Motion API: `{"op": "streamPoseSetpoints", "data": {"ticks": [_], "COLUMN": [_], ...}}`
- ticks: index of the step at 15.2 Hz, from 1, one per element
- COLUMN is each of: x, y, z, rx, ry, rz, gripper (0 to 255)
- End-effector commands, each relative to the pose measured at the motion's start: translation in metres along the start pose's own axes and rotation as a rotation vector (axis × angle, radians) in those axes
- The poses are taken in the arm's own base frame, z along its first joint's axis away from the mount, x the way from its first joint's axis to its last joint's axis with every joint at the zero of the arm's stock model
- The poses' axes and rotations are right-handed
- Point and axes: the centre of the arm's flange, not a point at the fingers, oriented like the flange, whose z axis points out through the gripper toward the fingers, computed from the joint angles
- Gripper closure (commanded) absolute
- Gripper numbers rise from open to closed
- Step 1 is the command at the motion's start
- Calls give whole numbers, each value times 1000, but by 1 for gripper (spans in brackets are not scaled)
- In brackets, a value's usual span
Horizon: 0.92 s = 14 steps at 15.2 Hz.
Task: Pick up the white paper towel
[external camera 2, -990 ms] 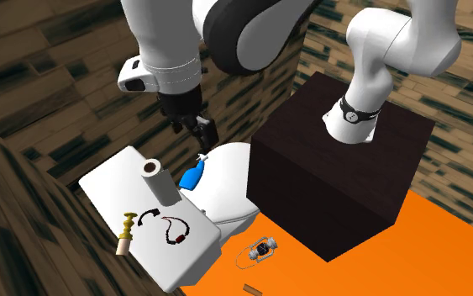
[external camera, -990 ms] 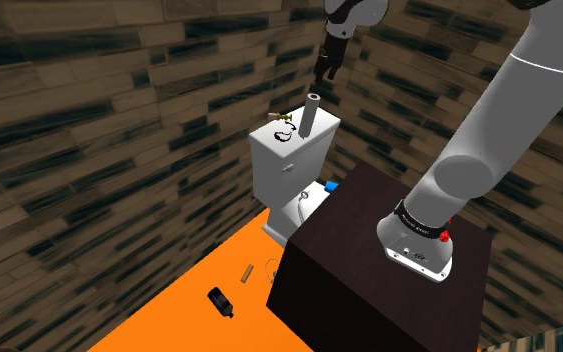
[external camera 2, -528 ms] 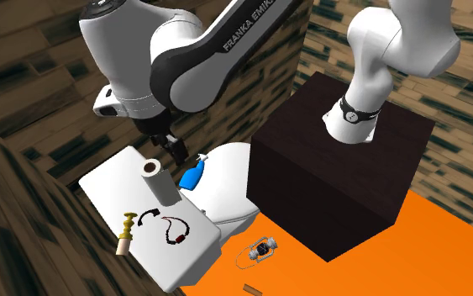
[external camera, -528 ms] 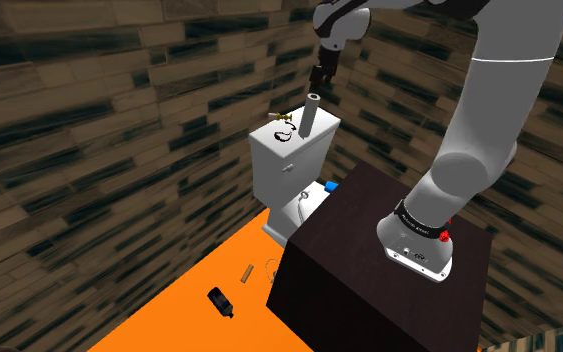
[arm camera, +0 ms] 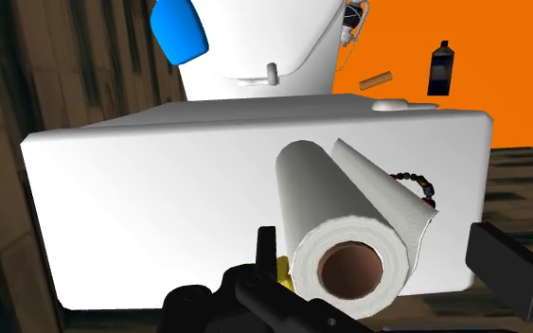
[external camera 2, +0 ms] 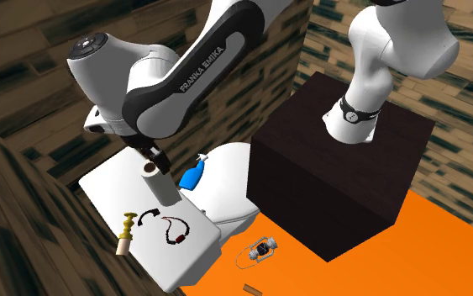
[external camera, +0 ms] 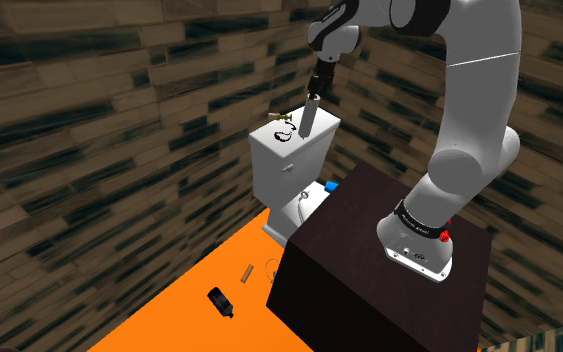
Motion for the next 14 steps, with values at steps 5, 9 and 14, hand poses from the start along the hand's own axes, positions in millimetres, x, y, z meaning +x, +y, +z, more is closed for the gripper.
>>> {"op": "streamPoseSetpoints", "data": {"ticks": [5,9,14], "x": [2,1,1], "y": [0,1,1], "z": [29,28,28], "rx": [0,0,0], "ry": [0,0,0], "rz": [0,0,0], "gripper": [0,255,255]}}
